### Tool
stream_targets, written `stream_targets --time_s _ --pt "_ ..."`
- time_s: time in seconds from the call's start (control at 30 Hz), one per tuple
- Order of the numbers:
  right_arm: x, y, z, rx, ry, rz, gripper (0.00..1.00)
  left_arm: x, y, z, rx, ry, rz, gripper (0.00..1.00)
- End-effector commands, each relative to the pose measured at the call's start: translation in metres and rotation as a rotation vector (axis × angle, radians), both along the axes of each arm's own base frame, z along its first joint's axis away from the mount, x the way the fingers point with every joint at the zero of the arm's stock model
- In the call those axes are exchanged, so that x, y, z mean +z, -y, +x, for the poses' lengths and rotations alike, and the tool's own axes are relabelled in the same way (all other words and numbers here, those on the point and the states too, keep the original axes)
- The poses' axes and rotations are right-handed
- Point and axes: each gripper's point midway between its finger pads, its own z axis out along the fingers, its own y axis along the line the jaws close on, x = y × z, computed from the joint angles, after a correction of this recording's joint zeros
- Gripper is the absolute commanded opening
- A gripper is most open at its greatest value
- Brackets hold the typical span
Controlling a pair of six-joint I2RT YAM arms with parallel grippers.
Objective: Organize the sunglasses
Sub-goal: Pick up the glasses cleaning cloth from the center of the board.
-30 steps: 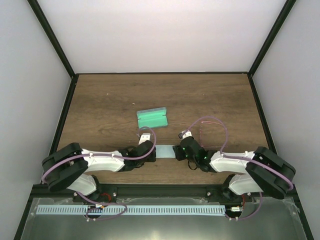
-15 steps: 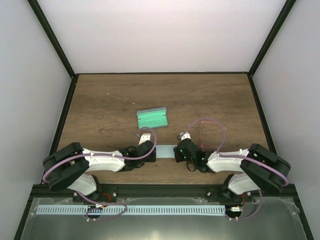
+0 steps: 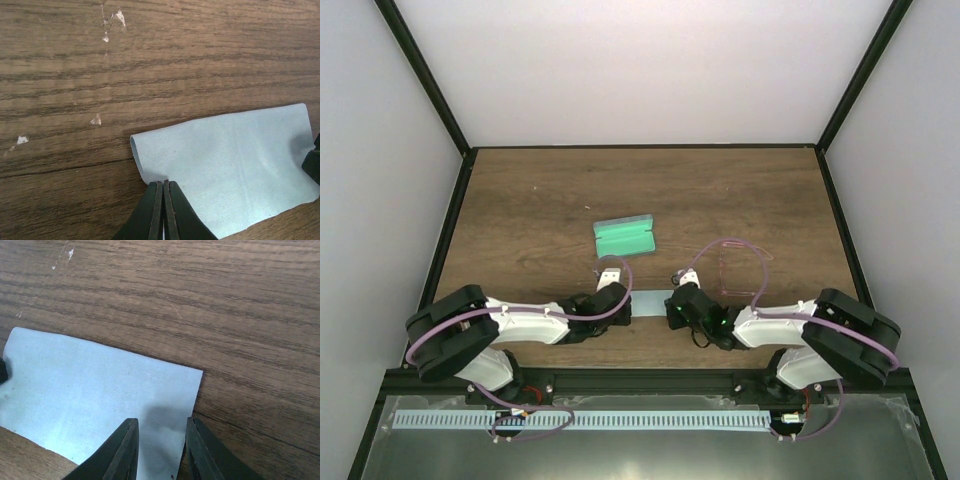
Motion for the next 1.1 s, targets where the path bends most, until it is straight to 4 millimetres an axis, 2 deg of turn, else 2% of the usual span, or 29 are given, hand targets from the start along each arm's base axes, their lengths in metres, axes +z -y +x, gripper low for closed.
stream_targets --time_s 0.0,0.47,0.73,0.87,1.07 --pt "-0.004 0.009 -0.005 -0.028 -0.009 -0.026 0.27 0.002 0.001 -0.001 -0.007 0.012 -0.017 0.04" --pt "-0.003 0.006 -0.003 -0.022 0.002 -0.018 0.16 0.001 0.0 -0.001 -0.003 0.009 -0.014 0.04" --pt "-0.002 0.0 -0.003 0.002 0.01 -0.003 0.16 0.001 0.0 -0.002 -0.005 0.007 -0.013 0.04" --pt "-0.005 -0.001 -0.003 0.005 0.007 -0.006 0.21 0.0 -0.001 -0.002 -0.004 0.006 -0.009 0.04" --pt "-0.007 -0.002 -0.003 0.008 0.003 -0.012 0.17 -0.001 -0.002 -0.003 -0.002 0.004 -0.007 0.04"
